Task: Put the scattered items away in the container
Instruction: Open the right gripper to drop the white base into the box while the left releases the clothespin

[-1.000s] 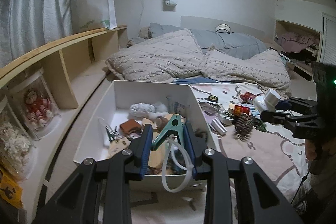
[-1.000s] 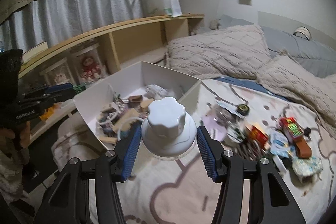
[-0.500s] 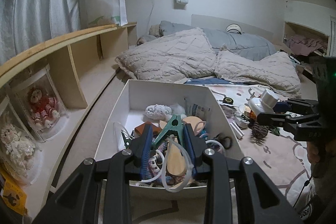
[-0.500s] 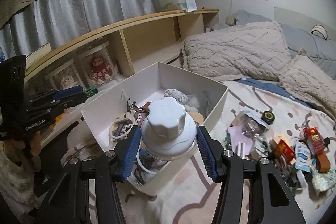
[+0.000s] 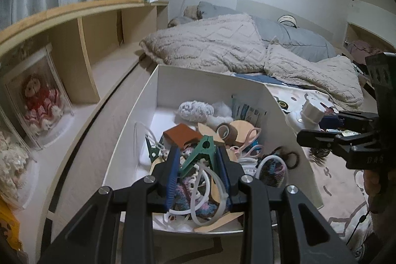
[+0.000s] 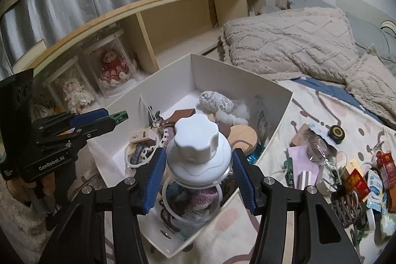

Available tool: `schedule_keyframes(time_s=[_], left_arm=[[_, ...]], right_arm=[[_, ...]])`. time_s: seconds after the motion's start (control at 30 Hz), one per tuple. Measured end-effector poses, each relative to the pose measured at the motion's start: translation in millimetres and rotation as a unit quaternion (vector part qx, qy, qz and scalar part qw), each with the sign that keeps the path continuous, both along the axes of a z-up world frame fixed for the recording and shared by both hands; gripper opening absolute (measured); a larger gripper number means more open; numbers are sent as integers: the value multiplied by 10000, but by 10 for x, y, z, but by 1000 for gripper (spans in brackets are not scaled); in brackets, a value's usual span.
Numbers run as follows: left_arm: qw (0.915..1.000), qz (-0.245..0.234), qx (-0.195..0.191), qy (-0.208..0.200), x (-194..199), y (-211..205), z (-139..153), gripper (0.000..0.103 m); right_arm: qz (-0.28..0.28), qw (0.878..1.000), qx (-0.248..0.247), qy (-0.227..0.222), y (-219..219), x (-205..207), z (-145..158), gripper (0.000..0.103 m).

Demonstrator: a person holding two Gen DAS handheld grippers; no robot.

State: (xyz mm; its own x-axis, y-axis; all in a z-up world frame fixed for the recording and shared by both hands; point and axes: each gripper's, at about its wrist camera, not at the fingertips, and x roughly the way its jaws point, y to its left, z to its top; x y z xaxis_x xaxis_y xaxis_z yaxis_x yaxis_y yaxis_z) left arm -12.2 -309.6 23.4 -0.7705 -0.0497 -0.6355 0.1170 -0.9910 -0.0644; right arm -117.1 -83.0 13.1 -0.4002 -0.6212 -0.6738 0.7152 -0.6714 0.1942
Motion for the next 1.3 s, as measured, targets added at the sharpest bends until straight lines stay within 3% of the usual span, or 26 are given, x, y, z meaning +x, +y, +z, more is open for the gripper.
schedule_keyframes(time_s=[0.73, 0.77, 0.83, 0.87, 1.07, 1.13, 1.3], left_arm=[[9972, 220, 489, -527, -283, -261, -190, 30], [9971, 240, 509, -512, -293, -268, -184, 30], [9970, 273, 543, -486, -316, -282, -169, 30], [9969, 304, 553, -468, -326, -290, -162, 30], [9954, 388, 744, -460, -356, -332, -153, 31], [9949, 416, 785, -474, -351, -341, -151, 41], [9950, 472, 762, -440, -322, -326, -120, 55]], right_arm=[[67, 9970, 567, -519, -493, -149, -342, 56], [6, 9971, 544, -526, -483, -172, -343, 59], [-148, 9975, 460, -510, -453, -225, -329, 79], [-217, 9977, 432, -470, -441, -238, -316, 95], [-247, 9990, 300, -239, -368, -215, -227, 96], [-215, 9991, 282, -252, -345, -203, -216, 96], [-170, 9992, 239, -261, -298, -167, -198, 96]])
